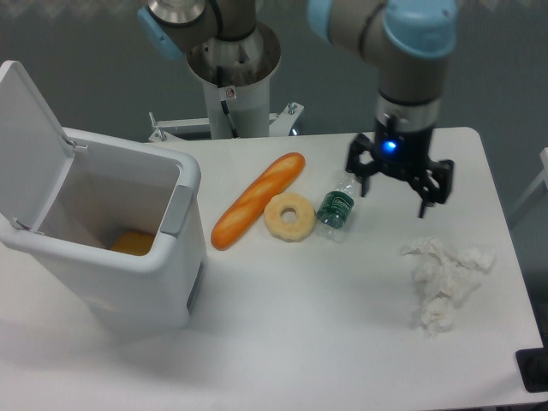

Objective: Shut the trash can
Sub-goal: 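Raise the gripper and move it over toward the open trash can lid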

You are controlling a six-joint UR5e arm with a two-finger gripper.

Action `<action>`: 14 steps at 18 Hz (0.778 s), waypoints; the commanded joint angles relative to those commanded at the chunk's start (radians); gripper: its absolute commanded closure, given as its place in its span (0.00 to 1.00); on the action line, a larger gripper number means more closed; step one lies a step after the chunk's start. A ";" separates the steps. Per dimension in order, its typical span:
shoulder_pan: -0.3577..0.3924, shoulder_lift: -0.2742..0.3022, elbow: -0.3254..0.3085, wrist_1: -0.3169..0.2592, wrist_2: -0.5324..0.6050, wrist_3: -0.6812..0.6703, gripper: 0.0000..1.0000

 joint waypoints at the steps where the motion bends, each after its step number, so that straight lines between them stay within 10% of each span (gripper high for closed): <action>1: -0.023 0.020 0.000 -0.002 0.002 -0.019 0.00; 7: -0.098 0.206 -0.075 -0.005 -0.041 -0.181 0.00; 14: -0.210 0.273 -0.112 -0.002 -0.109 -0.353 0.00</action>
